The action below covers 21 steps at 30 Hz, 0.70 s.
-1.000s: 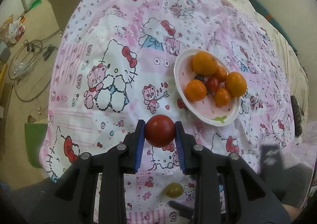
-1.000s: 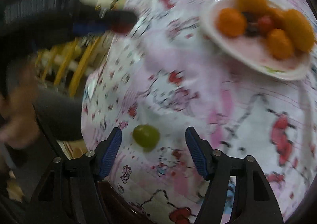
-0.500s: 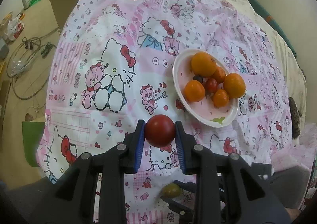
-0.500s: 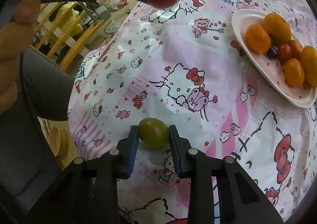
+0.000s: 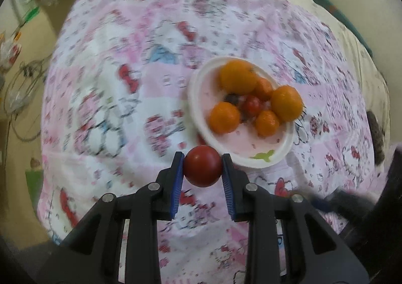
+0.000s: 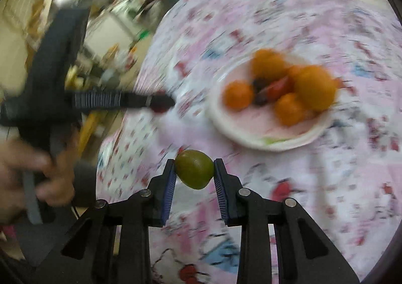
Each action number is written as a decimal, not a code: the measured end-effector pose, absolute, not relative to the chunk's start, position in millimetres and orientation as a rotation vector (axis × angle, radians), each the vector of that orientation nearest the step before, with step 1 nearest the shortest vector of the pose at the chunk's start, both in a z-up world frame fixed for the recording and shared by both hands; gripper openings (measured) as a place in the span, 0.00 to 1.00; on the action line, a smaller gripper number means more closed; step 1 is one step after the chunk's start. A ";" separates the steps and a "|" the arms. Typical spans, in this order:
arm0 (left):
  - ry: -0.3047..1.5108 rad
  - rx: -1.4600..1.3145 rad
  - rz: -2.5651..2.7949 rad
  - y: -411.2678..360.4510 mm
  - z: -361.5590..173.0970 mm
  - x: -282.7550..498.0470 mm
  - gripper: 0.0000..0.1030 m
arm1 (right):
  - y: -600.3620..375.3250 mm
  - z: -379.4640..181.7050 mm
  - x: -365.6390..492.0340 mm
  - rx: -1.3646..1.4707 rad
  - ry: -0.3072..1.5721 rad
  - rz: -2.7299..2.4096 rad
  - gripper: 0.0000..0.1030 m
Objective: Organize fruits
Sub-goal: 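Lower the tomato onto the plate and open the left gripper while the right gripper carries the grape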
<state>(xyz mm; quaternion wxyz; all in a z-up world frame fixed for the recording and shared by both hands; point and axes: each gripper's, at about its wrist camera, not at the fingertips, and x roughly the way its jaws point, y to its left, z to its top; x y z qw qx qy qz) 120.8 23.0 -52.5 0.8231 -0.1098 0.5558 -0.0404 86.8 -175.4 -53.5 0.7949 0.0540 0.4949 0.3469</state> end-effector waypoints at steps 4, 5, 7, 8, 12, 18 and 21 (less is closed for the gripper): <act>1.204 -0.141 -0.146 -13.3 -56.5 132.7 0.25 | -209.0 -38.9 111.6 0.138 1.022 0.640 0.31; 1.212 -0.143 -0.157 -17.9 -57.3 134.1 0.25 | -217.3 -37.5 118.0 0.157 1.021 0.626 0.31; 1.221 -0.144 -0.174 -27.6 -58.8 138.6 0.25 | -229.2 -36.3 127.6 0.174 1.017 0.593 0.31; 1.229 -0.133 -0.178 -33.4 -60.5 142.1 0.25 | -235.9 -35.9 133.2 0.181 1.014 0.575 0.31; 1.262 -0.105 -0.171 -51.4 -73.9 158.7 0.25 | -253.9 -39.6 147.3 0.218 1.013 0.532 0.31; 1.280 -0.039 -0.147 -72.9 -93.0 174.8 0.26 | -270.0 -40.6 149.1 0.273 1.001 0.515 0.31; 1.279 -0.037 -0.132 -76.0 -97.2 178.8 0.26 | -271.6 -40.5 148.6 0.281 1.000 0.515 0.31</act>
